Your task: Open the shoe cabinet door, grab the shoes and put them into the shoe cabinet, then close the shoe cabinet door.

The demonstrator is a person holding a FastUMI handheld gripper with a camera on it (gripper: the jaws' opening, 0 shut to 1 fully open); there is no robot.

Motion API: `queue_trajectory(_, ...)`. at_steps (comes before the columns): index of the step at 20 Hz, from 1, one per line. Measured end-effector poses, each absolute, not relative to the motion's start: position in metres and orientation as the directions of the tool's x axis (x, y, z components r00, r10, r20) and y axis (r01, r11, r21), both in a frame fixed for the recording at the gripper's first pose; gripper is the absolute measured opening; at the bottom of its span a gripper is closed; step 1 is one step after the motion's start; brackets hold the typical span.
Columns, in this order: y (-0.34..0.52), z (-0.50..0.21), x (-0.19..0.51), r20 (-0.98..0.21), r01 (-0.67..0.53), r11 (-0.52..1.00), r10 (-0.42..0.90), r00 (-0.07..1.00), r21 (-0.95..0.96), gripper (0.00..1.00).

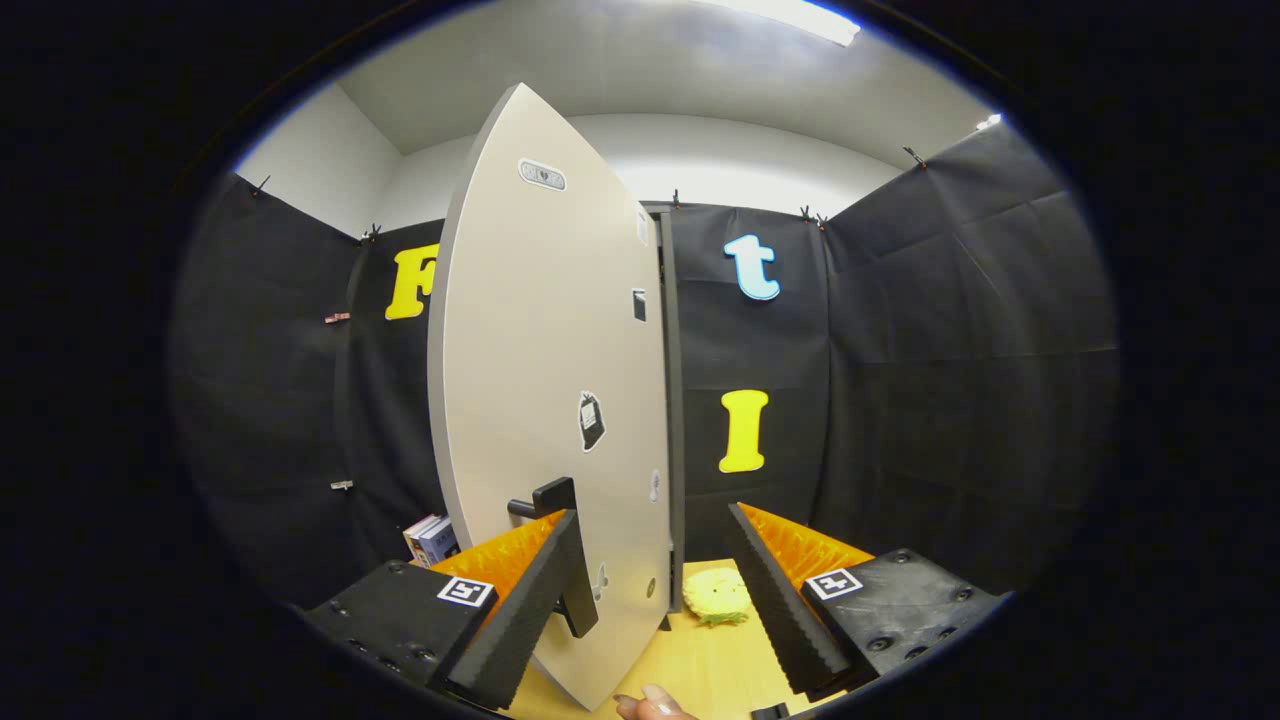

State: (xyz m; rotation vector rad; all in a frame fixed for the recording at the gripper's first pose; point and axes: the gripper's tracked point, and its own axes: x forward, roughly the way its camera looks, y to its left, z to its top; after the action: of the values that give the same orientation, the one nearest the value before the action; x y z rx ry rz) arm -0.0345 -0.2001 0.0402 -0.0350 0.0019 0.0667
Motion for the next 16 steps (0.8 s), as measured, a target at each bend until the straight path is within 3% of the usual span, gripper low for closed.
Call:
queue_trajectory(7,-0.095,0.011,0.009,-0.03,-0.15,0.989,0.149,0.988,-0.006,0.97)
queue_trajectory(16,-0.045,0.003,0.032,-0.012,-0.165,0.986,0.165,0.986,-0.023,0.98)
